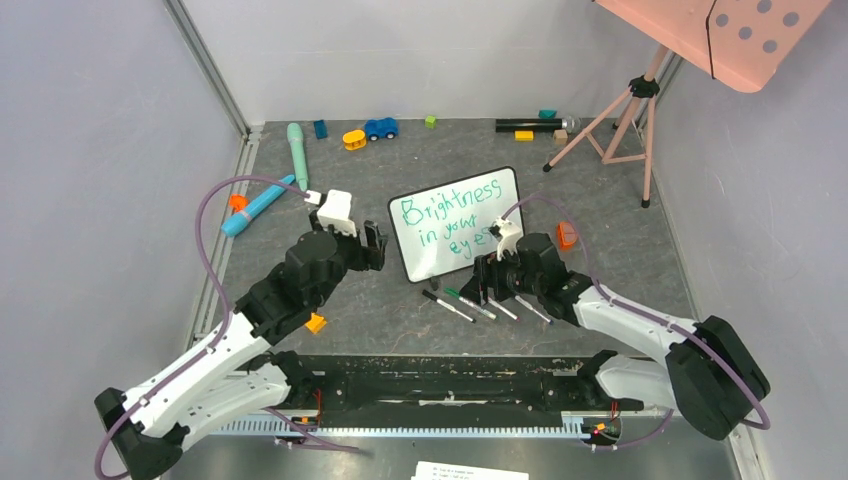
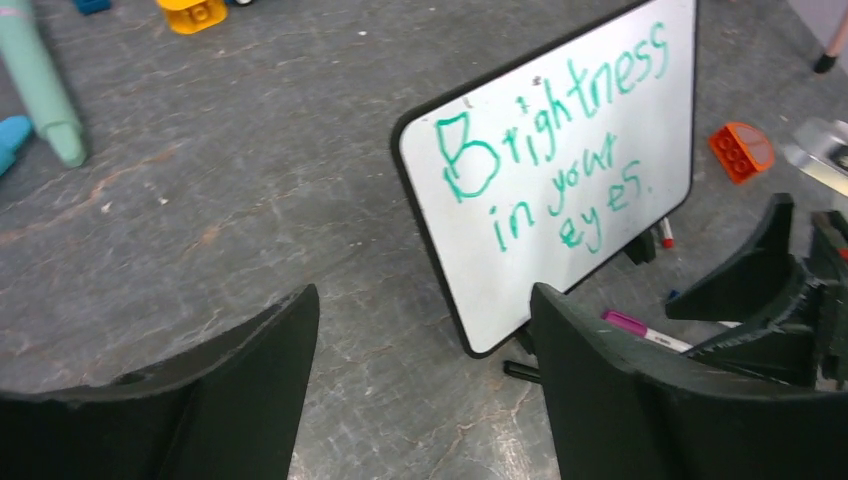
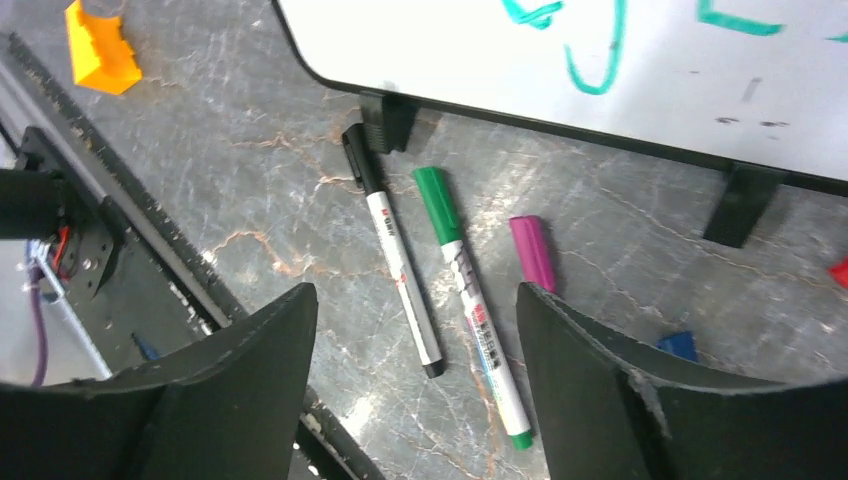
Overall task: Write a sentence on the whiteboard
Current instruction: Place the whiteboard marker at the center of the board, then reset both arms
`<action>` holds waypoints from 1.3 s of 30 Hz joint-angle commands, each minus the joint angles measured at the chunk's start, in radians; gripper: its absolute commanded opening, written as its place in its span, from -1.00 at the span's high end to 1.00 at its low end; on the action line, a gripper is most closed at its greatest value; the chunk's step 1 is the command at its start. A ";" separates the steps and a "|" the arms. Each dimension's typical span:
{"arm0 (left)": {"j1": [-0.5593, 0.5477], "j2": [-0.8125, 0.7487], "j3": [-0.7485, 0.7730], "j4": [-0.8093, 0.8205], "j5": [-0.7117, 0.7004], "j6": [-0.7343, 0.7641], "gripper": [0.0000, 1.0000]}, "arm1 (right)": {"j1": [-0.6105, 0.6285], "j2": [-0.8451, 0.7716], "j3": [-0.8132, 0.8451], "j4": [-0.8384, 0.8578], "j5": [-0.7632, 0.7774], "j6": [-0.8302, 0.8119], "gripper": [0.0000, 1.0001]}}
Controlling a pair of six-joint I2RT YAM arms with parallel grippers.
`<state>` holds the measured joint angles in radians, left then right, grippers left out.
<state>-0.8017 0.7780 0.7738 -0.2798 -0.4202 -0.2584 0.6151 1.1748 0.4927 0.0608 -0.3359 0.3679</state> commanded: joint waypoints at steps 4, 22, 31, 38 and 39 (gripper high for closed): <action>0.063 -0.027 -0.002 -0.070 -0.143 -0.068 -0.88 | -0.012 -0.159 -0.052 0.023 0.282 0.008 -0.52; 0.465 0.092 -0.404 0.674 -0.195 0.131 -0.99 | -0.133 -0.656 -0.580 0.633 1.279 -0.605 -0.67; 0.534 0.355 -0.549 1.202 -0.026 0.305 -0.94 | -0.344 -0.083 -0.796 1.494 0.914 -0.640 -0.59; 0.537 0.439 -0.577 1.366 -0.009 0.411 -0.94 | -0.448 0.244 -0.713 1.677 0.778 -0.570 -0.62; 0.545 0.416 -0.572 1.321 0.029 0.407 -0.94 | -0.454 0.199 -0.672 1.520 0.762 -0.552 -0.63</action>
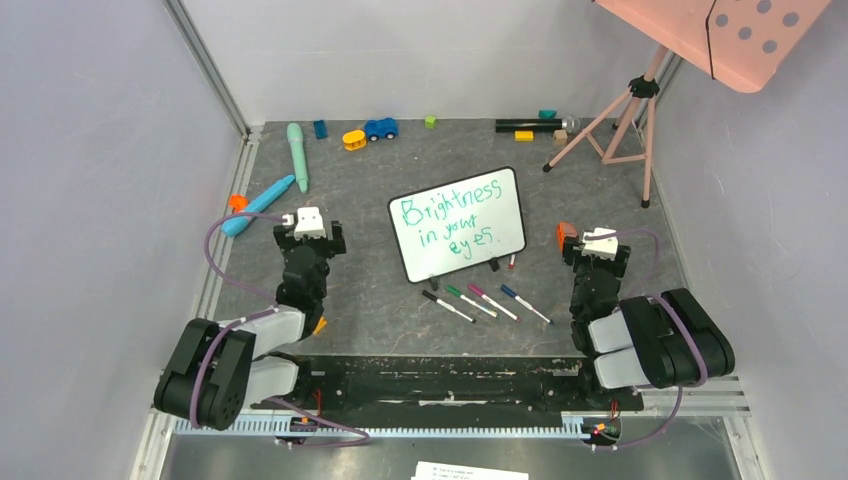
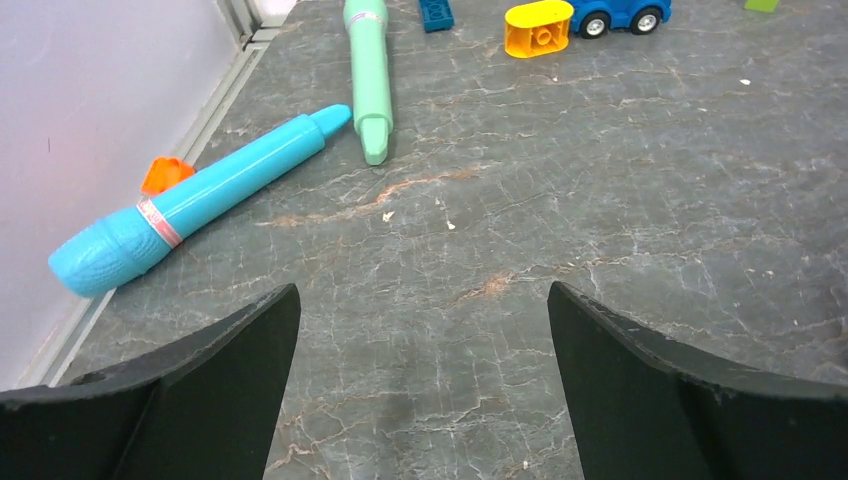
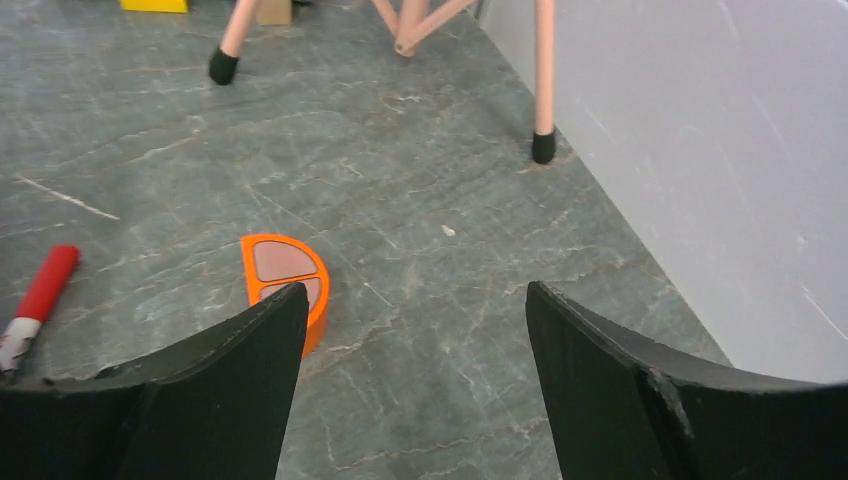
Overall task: Write a sentence on the whiteboard
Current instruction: Reset both arms
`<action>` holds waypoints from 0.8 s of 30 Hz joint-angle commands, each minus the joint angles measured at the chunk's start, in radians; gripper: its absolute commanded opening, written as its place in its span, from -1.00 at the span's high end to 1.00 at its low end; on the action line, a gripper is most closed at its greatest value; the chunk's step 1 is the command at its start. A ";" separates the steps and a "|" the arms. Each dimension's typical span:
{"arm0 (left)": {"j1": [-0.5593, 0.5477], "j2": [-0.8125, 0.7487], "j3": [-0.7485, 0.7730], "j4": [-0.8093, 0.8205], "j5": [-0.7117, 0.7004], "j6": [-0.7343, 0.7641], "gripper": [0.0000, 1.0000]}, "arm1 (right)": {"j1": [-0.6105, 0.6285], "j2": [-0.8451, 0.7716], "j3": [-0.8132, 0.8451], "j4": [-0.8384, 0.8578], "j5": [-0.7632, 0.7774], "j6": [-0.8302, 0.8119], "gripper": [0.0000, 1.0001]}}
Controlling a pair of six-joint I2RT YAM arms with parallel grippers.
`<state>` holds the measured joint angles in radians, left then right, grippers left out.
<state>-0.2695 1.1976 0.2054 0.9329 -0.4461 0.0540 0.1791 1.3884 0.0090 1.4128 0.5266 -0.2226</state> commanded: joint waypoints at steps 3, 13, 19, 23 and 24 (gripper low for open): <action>0.026 0.034 -0.002 0.181 0.063 0.103 -0.93 | -0.033 0.003 -0.104 0.050 -0.153 0.024 -0.65; 0.064 0.371 -0.008 0.570 0.262 0.234 -0.81 | -0.046 -0.008 -0.108 0.038 -0.171 0.035 -0.96; 0.098 0.417 0.185 0.263 0.299 0.226 -0.73 | -0.046 -0.007 -0.104 0.031 -0.170 0.034 -0.96; 0.172 0.417 0.313 0.023 0.414 0.159 -0.64 | -0.045 -0.009 -0.104 0.031 -0.169 0.035 -0.96; 0.191 0.421 0.326 0.010 0.423 0.142 -0.64 | -0.045 -0.007 -0.103 0.031 -0.170 0.035 -0.96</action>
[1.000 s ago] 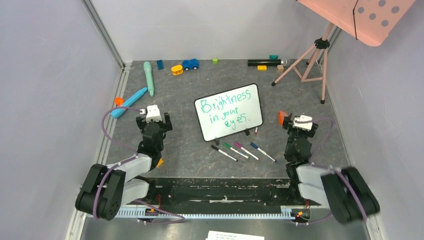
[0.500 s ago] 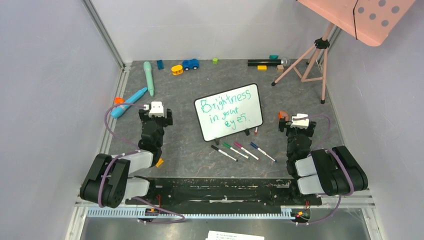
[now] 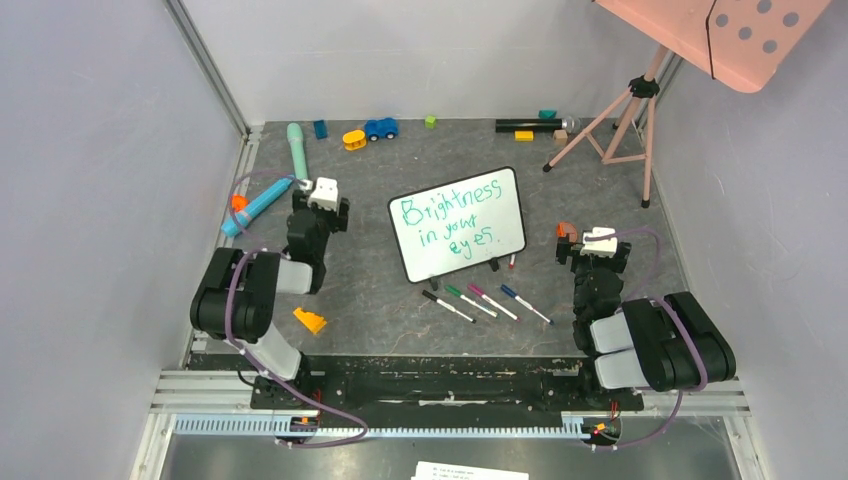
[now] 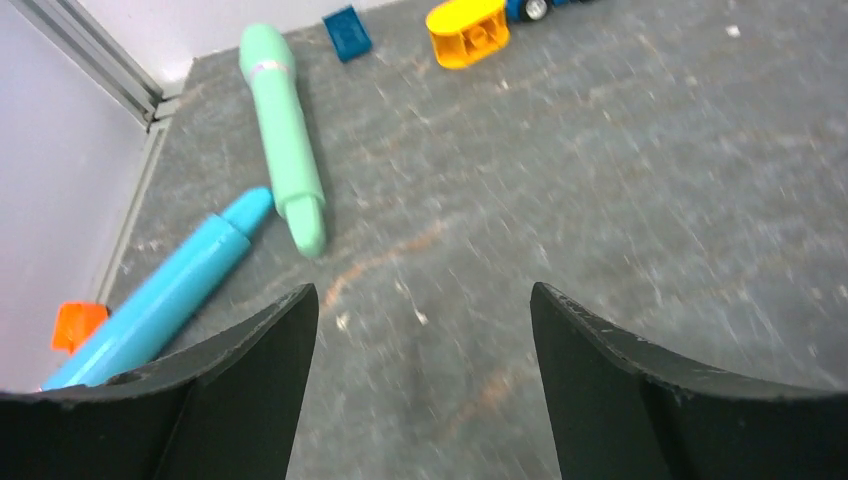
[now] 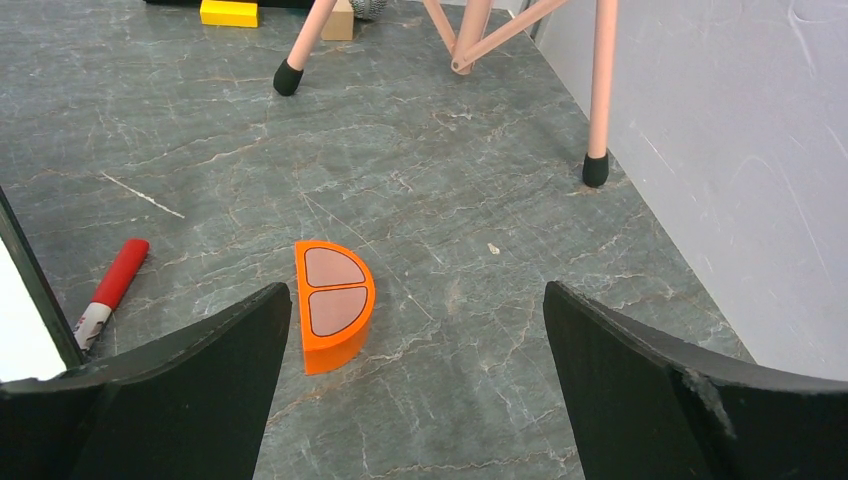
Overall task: Write a sentence on the whiteboard
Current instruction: Reset both arms
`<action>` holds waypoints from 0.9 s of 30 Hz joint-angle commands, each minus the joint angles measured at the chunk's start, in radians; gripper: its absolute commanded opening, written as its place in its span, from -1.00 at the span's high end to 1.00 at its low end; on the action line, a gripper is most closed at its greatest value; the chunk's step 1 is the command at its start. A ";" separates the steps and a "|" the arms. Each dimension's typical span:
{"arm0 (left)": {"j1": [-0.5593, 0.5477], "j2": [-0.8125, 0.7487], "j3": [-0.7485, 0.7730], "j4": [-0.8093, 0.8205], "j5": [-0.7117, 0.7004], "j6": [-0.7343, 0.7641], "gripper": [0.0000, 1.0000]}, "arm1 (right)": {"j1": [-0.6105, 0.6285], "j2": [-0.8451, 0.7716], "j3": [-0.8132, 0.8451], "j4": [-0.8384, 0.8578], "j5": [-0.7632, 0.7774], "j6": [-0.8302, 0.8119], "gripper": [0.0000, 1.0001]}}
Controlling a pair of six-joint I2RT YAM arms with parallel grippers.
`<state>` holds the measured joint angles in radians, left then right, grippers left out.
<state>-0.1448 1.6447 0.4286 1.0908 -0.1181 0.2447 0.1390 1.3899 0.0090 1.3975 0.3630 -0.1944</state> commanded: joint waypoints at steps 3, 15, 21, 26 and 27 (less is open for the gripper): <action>0.105 -0.057 0.028 -0.037 0.086 -0.156 -0.76 | -0.005 -0.009 -0.105 0.046 -0.006 0.008 -0.96; 0.069 -0.285 -0.344 0.443 0.065 -0.147 -0.85 | -0.005 -0.009 -0.104 0.046 -0.007 0.007 -0.96; 0.049 -0.597 -0.240 -0.299 -0.051 -0.208 -0.99 | -0.004 -0.009 -0.104 0.046 -0.006 0.007 -0.96; 0.058 -0.158 -0.371 0.382 -0.053 -0.234 -0.99 | -0.005 -0.009 -0.104 0.045 -0.006 0.007 -0.96; 0.063 -0.096 -0.353 0.449 -0.026 -0.235 -0.99 | -0.005 -0.008 -0.103 0.046 -0.007 0.007 -0.96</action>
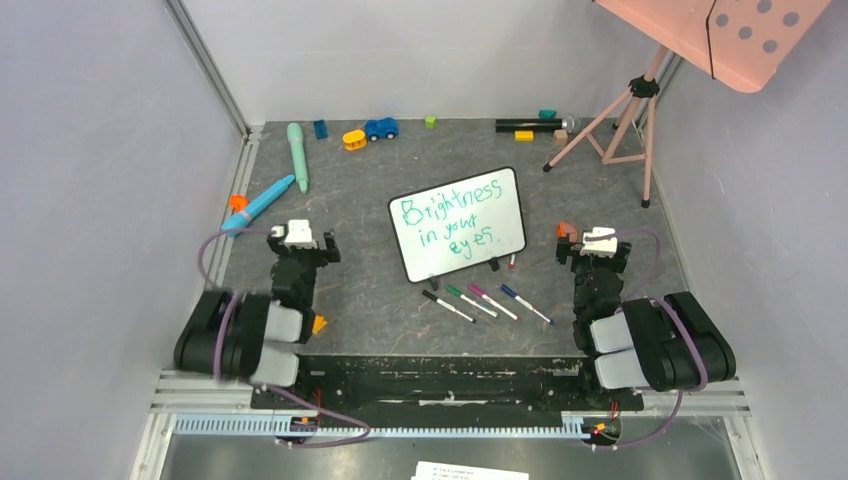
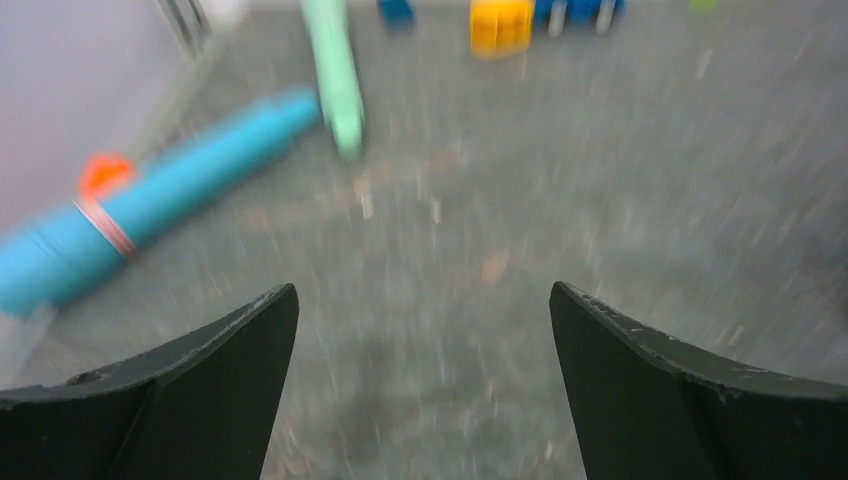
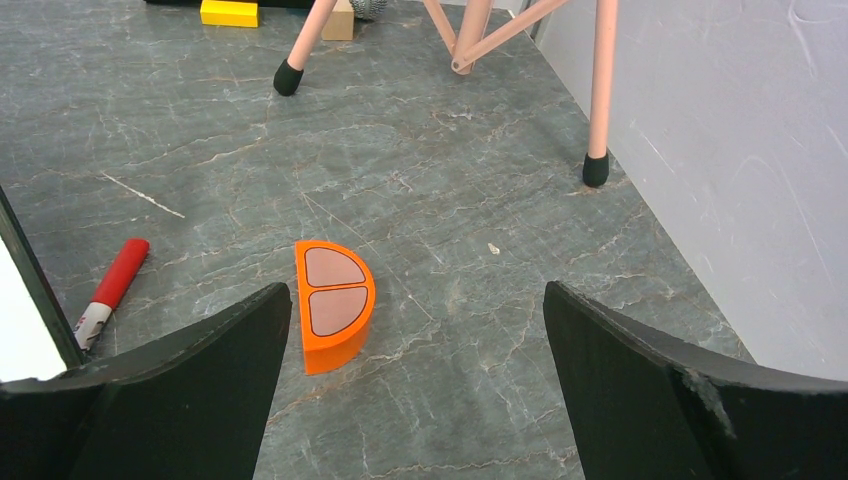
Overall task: Write a sentence on the whiteboard
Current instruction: Reset both arms
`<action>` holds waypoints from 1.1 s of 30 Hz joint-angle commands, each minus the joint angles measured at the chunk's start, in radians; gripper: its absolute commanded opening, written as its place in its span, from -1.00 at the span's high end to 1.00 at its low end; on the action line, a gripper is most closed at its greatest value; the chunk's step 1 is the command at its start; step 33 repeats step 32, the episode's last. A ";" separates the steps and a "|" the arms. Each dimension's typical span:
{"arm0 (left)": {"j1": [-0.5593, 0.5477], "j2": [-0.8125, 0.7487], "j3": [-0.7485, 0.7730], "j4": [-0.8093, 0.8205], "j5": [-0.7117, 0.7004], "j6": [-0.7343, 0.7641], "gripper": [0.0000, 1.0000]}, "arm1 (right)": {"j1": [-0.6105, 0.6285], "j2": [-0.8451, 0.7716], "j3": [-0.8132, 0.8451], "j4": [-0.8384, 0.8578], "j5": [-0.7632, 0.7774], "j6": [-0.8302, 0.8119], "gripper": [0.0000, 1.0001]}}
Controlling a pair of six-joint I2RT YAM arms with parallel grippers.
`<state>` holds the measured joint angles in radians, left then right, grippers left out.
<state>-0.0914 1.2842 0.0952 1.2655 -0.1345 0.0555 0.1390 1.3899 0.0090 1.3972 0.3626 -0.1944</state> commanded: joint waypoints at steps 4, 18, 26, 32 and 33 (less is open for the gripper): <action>0.008 0.156 0.084 -0.097 0.072 -0.010 -0.99 | -0.005 -0.009 -0.105 0.045 -0.007 0.007 -0.96; 0.010 0.187 0.182 -0.232 -0.033 -0.045 -0.99 | -0.005 -0.009 -0.103 0.045 -0.007 0.007 -0.96; 0.010 0.192 0.188 -0.235 -0.031 -0.045 -0.99 | -0.005 -0.008 -0.103 0.045 -0.008 0.007 -0.96; 0.010 0.191 0.183 -0.229 -0.033 -0.045 -0.99 | -0.005 -0.009 -0.103 0.045 -0.007 0.007 -0.96; 0.010 0.191 0.183 -0.229 -0.033 -0.045 -0.99 | -0.005 -0.009 -0.103 0.045 -0.007 0.007 -0.96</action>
